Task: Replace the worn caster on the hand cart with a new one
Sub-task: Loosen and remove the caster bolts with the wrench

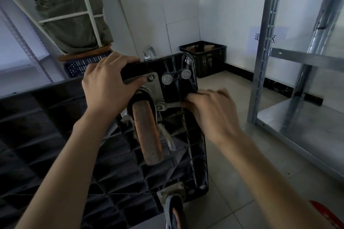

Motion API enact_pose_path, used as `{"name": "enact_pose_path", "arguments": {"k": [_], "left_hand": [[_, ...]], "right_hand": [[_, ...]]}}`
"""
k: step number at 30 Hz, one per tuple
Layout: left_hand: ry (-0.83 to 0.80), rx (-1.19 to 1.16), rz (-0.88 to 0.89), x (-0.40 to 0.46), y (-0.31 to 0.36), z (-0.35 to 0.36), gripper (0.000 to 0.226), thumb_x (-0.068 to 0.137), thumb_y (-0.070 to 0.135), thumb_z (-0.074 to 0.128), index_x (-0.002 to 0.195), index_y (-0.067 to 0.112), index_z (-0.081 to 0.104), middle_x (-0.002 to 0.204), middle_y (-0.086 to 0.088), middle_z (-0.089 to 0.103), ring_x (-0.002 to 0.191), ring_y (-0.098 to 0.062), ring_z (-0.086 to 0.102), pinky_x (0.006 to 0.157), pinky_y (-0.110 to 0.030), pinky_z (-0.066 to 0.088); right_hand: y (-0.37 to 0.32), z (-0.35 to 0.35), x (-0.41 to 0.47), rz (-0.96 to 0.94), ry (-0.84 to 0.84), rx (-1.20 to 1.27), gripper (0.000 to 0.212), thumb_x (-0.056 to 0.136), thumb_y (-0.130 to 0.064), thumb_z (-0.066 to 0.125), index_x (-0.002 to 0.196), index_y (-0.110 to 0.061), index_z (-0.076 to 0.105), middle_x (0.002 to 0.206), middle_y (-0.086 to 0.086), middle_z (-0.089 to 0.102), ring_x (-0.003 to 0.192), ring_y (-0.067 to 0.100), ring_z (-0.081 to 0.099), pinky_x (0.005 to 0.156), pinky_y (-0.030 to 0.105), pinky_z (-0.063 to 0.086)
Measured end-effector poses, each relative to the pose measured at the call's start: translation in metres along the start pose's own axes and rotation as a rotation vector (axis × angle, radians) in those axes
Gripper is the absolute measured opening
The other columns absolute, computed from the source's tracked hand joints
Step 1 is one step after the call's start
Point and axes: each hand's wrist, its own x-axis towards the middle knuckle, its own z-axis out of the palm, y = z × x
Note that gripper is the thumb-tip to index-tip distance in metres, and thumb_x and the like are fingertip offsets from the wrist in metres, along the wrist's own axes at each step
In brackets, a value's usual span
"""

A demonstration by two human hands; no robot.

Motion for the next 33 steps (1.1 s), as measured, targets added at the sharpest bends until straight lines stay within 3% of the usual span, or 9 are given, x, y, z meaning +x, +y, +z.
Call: {"name": "enact_pose_path", "arguments": {"k": [3, 6, 11, 13, 17, 21, 27, 29, 33], "left_hand": [[0.005, 0.000, 0.012, 0.000, -0.001, 0.001, 0.044, 0.084, 0.048, 0.076, 0.124, 0.033, 0.068, 0.123, 0.011, 0.065, 0.115, -0.015, 0.056, 0.091, -0.026, 0.025], [0.005, 0.003, 0.015, 0.001, -0.001, 0.001, 0.044, 0.084, 0.047, 0.075, 0.124, 0.033, 0.068, 0.123, 0.011, 0.065, 0.116, -0.016, 0.056, 0.093, -0.027, 0.025], [0.001, 0.001, 0.016, 0.001, -0.002, 0.002, 0.045, 0.083, 0.048, 0.075, 0.125, 0.034, 0.067, 0.123, 0.012, 0.065, 0.117, -0.015, 0.057, 0.093, -0.027, 0.025], [0.000, 0.000, 0.012, 0.001, -0.001, 0.002, 0.045, 0.083, 0.047, 0.076, 0.125, 0.034, 0.067, 0.122, 0.012, 0.065, 0.117, -0.015, 0.056, 0.093, -0.027, 0.025], [0.005, -0.002, 0.017, 0.001, -0.001, 0.002, 0.045, 0.083, 0.047, 0.076, 0.125, 0.033, 0.067, 0.122, 0.010, 0.065, 0.116, -0.017, 0.057, 0.092, -0.027, 0.024], [0.009, -0.002, 0.024, 0.001, -0.002, 0.002, 0.045, 0.083, 0.047, 0.077, 0.124, 0.032, 0.068, 0.121, 0.011, 0.066, 0.116, -0.017, 0.058, 0.093, -0.028, 0.026], [0.013, -0.002, 0.032, 0.001, -0.004, 0.004, 0.044, 0.083, 0.048, 0.076, 0.124, 0.033, 0.068, 0.120, 0.011, 0.066, 0.114, -0.017, 0.058, 0.093, -0.027, 0.025], [0.013, 0.001, 0.037, 0.001, -0.005, 0.004, 0.044, 0.083, 0.048, 0.076, 0.124, 0.033, 0.068, 0.120, 0.011, 0.066, 0.114, -0.017, 0.058, 0.093, -0.027, 0.026], [0.015, 0.000, 0.035, 0.001, -0.005, 0.005, 0.044, 0.083, 0.047, 0.076, 0.124, 0.033, 0.068, 0.120, 0.011, 0.066, 0.115, -0.017, 0.058, 0.094, -0.028, 0.027]], "right_hand": [[0.001, -0.018, 0.012, -0.103, -0.001, -0.093, 0.019, 0.103, -0.035, 0.056, 0.093, -0.031, 0.072, 0.081, -0.008, 0.067, 0.075, 0.014, 0.062, 0.076, 0.030, 0.018], [0.012, -0.017, 0.005, -0.073, 0.033, 0.018, 0.023, 0.101, -0.044, 0.055, 0.092, -0.031, 0.072, 0.075, -0.011, 0.065, 0.063, 0.010, 0.049, 0.077, 0.030, 0.027], [0.022, 0.020, -0.026, 0.158, -0.080, 0.539, 0.024, 0.100, -0.043, 0.057, 0.093, -0.028, 0.074, 0.059, -0.005, 0.057, 0.050, 0.013, 0.050, 0.049, 0.031, 0.031], [0.018, 0.037, -0.036, 0.257, -0.080, 0.690, 0.023, 0.100, -0.042, 0.057, 0.093, -0.029, 0.075, 0.061, 0.001, 0.062, 0.052, 0.018, 0.055, 0.048, 0.036, 0.035], [0.002, 0.062, -0.047, 0.360, -0.096, 0.844, 0.022, 0.102, -0.036, 0.058, 0.090, -0.028, 0.074, 0.062, -0.003, 0.063, 0.053, 0.003, 0.055, 0.048, 0.018, 0.031], [-0.006, 0.081, -0.049, 0.445, -0.078, 0.926, 0.021, 0.101, -0.037, 0.058, 0.089, -0.032, 0.075, 0.063, -0.002, 0.061, 0.052, 0.006, 0.051, 0.051, 0.020, 0.032], [-0.016, 0.094, -0.050, 0.483, -0.071, 0.936, 0.023, 0.102, -0.038, 0.056, 0.088, -0.030, 0.073, 0.065, -0.005, 0.061, 0.057, 0.008, 0.054, 0.057, 0.036, 0.043], [-0.018, 0.092, -0.050, 0.467, -0.077, 0.894, 0.024, 0.102, -0.040, 0.054, 0.090, -0.031, 0.073, 0.065, -0.006, 0.061, 0.057, 0.006, 0.055, 0.056, 0.035, 0.042], [-0.007, 0.057, -0.032, 0.307, -0.123, 0.434, 0.031, 0.104, -0.050, 0.046, 0.099, -0.031, 0.070, 0.077, -0.007, 0.068, 0.068, 0.015, 0.063, 0.059, 0.031, 0.040]]}}
